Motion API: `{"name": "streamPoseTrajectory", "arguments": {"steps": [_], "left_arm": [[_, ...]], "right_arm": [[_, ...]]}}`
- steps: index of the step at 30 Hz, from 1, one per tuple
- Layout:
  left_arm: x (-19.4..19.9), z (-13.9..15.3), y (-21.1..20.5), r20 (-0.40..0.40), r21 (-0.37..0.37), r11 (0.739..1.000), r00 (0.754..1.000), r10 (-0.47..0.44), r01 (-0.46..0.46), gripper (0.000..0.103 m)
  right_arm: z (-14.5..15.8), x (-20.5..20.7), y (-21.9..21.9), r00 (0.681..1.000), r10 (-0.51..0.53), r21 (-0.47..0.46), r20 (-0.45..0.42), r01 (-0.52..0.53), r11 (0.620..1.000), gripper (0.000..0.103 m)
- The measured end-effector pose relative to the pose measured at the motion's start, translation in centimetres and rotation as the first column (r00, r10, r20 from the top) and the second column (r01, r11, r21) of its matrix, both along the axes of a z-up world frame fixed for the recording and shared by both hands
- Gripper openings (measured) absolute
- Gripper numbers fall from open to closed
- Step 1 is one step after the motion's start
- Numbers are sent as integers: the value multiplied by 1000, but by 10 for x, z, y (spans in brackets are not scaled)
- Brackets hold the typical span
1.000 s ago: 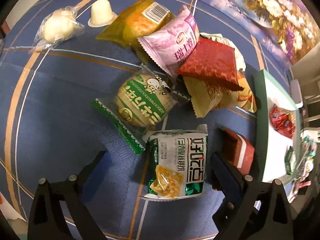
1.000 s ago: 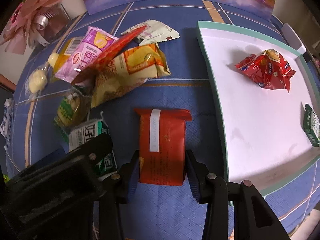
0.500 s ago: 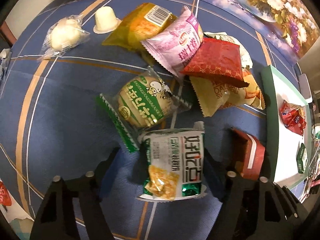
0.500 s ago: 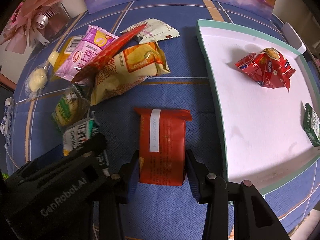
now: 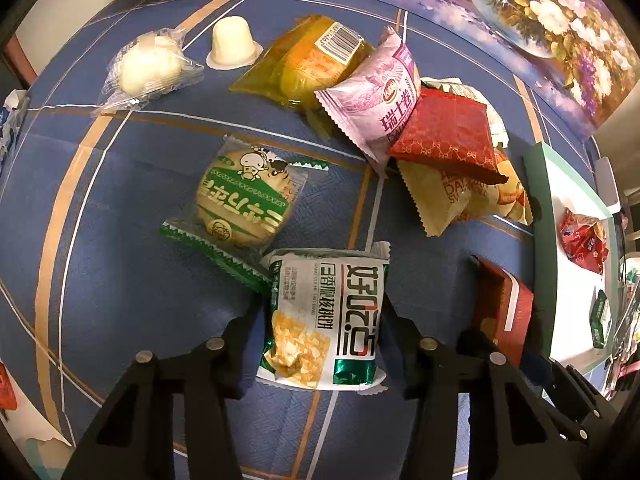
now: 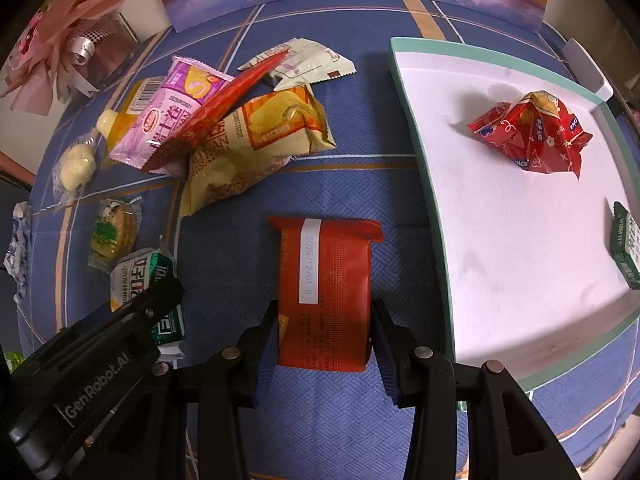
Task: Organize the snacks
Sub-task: 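Lift both held packs and carry them over the white tray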
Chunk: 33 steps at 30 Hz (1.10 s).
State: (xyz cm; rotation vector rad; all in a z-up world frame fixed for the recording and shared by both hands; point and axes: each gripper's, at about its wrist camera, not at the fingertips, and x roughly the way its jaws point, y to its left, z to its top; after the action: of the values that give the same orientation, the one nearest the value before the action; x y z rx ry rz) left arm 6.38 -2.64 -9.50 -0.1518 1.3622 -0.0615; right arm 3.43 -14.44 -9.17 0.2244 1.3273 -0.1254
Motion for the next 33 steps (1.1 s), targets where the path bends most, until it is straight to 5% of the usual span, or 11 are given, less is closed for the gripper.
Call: {"name": "streamPoseTrajectory", "arguments": {"steps": [15,33], "left_arm": [[11,5,25,-18,-114,993,999,29,-31,51],[-2,63,35,177,-159,987,984,29,-1,51]], "right_arm": [[9,9,1,1000,2,24,9,-2,1000,43],[67,8,-13,978,-68,77,196,54,996,43]]}}
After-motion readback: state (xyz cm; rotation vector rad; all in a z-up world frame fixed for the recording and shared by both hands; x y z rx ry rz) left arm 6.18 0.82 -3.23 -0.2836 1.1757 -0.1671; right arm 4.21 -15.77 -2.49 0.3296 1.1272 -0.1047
